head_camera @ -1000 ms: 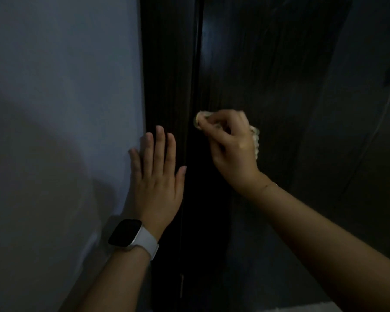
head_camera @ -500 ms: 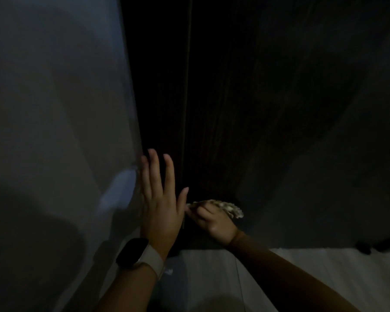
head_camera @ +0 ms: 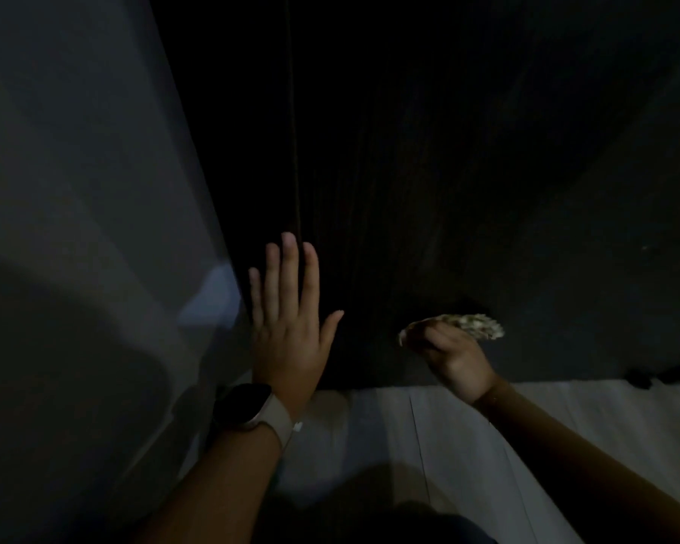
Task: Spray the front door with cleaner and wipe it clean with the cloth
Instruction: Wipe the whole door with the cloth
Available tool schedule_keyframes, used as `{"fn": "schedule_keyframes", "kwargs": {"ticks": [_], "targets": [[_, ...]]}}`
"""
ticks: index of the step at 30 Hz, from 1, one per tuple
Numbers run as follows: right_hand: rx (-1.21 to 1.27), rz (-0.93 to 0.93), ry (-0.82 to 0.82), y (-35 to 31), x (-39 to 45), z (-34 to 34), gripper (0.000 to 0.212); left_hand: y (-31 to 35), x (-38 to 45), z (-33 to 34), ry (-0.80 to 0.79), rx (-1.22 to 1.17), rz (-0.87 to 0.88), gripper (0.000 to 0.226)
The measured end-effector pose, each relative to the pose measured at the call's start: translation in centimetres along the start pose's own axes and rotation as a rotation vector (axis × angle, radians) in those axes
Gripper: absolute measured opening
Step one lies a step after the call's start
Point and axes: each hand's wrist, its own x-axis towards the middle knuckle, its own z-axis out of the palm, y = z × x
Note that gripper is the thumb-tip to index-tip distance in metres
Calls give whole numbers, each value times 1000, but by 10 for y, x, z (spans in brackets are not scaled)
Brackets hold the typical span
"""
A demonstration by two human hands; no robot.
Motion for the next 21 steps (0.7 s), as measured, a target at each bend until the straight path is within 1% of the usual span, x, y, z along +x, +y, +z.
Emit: {"fn": "schedule_keyframes", "kwargs": {"ticks": [2, 5, 7, 9, 10, 11, 13, 16, 17, 19, 21], "targets": [[-38, 3, 7, 4, -11, 32, 23, -5, -1, 3, -13, 63, 2, 111], [-57, -41, 115, -19, -6, 81, 27, -8, 1, 5, -10, 86, 31, 106], [-45, -76, 181, -43, 6, 111, 19, -9, 1, 6, 0, 104, 52, 100], [-51, -101, 220, -61, 16, 128, 19, -12, 0, 8, 11, 125, 51, 99], [-62, -100, 230, -63, 18, 129, 19, -12, -1, 9, 16, 137, 49, 98], [-94, -101, 242, -59, 15, 129, 23, -13, -1, 10, 23, 148, 47, 99], [-134, -50, 232, -43, -3, 118, 33, -13, -3, 12, 44, 163, 42, 98], [-125, 172, 155, 1, -45, 79, 23, -10, -3, 16, 87, 160, 19, 97], [-144, 211, 144, 14, -55, 60, 22, -9, -2, 16, 96, 153, 15, 97], [-164, 219, 146, 27, -61, 16, 22, -4, 0, 15, 101, 114, 6, 96], [-160, 182, 220, 21, -51, -31, 23, 6, -1, 10, 105, 23, -28, 92]]}}
